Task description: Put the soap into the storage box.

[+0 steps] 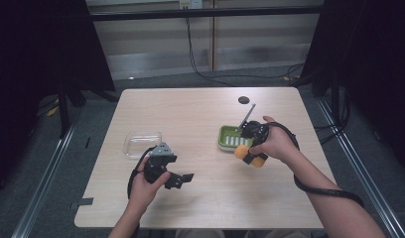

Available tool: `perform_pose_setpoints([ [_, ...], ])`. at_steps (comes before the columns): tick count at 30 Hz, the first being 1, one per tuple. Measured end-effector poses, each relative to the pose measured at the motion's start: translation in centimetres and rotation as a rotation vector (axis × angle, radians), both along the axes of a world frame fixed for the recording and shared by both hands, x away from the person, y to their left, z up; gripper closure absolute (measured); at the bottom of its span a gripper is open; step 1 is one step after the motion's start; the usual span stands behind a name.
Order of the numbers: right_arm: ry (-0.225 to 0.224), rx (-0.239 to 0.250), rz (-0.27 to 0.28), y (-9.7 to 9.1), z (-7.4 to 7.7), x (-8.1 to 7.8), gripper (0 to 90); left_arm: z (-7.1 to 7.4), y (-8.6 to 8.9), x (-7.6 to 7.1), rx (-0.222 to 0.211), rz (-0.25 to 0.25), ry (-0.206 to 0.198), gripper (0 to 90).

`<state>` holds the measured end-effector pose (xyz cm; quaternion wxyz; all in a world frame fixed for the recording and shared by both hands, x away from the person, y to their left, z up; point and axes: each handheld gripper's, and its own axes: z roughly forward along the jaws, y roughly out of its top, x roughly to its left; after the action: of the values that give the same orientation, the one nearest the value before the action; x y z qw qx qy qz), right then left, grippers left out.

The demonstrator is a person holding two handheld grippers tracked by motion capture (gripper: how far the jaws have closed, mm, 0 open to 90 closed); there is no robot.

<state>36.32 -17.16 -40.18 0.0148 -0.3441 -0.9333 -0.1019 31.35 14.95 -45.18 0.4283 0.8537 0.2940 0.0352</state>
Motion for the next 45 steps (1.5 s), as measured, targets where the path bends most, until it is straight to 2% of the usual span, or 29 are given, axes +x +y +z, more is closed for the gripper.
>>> perform_pose_setpoints([
  [21,-0.02,0.002,0.023,0.0,0.7,0.9,50.1,-0.1,0.0,0.0,0.0,0.0,0.001,3.9],
  [42,-0.028,0.018,0.0,0.1,1.0,1.7,50.2,0.0,-0.1,0.0,0.005,0.0,-0.001,3.8],
  [44,-0.023,0.006,-0.005,0.1,1.1,1.8,50.2,0.0,0.0,0.0,0.004,0.002,-0.001,3.8],
  [45,-0.029,0.018,-0.009,0.1,1.1,1.8,50.1,0.0,0.0,0.0,0.004,0.002,-0.002,3.8],
])
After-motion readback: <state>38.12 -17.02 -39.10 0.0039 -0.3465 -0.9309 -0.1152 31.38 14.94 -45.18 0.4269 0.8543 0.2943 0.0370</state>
